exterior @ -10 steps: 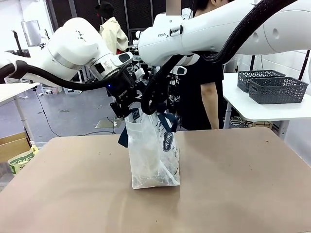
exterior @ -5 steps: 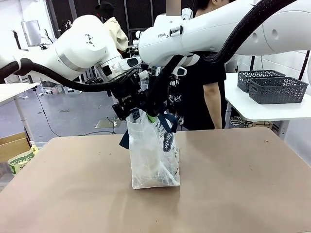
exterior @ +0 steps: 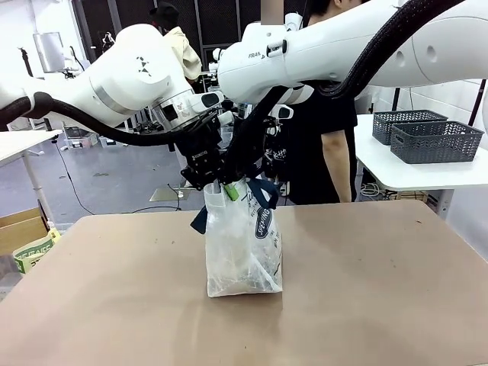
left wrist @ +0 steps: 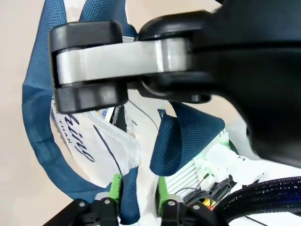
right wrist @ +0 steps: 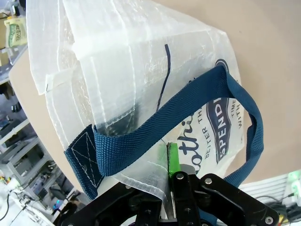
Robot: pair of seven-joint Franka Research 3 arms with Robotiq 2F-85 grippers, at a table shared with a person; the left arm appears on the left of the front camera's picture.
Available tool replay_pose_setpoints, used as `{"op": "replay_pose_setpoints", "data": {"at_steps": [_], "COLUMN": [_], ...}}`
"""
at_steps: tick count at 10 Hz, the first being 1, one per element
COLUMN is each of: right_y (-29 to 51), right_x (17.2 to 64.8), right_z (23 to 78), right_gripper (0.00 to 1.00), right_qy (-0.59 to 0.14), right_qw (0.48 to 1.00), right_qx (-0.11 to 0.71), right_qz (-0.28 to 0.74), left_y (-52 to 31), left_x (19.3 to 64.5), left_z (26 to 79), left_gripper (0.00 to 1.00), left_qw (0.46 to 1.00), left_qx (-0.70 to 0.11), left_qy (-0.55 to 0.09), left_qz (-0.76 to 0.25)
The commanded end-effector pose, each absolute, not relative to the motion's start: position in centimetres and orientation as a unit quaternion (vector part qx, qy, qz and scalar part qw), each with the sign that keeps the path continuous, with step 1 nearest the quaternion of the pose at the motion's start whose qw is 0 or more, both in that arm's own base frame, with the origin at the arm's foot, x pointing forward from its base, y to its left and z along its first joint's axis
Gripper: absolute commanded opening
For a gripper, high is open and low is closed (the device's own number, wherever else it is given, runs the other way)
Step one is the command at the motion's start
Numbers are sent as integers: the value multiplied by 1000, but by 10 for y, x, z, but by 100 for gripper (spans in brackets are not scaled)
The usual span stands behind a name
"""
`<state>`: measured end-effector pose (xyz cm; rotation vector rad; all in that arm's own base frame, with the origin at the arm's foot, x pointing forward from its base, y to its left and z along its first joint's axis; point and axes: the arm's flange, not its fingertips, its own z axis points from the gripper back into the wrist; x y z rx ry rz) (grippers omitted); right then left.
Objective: Transfer purchased items from the store into the shopping bag.
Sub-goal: Move the Reusable shopping bag to the right side of the table.
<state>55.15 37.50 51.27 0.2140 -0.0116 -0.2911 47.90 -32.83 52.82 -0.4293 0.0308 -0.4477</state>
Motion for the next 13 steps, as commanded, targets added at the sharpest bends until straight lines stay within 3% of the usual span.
{"op": "replay_pose_setpoints", "data": {"at_steps": [1, 11, 13], "right_y": [377, 361, 351], "right_x": [551, 554, 555], "right_z": [517, 518, 515], "right_gripper": [0, 0, 38], "right_qy": [1, 12, 15], "right_qw": [982, 976, 973], "right_qx": [121, 154, 167], "right_qz": [-147, -151, -155], "left_y": [-337, -328, -328], "left_x": [474, 480, 480], "left_z": [523, 529, 529], "left_gripper": [0, 0, 0], "left_qw": [957, 955, 955], "left_qx": [-191, -200, -200], "left_qy": [6, 7, 7], "left_qz": [-217, -218, -218]}}
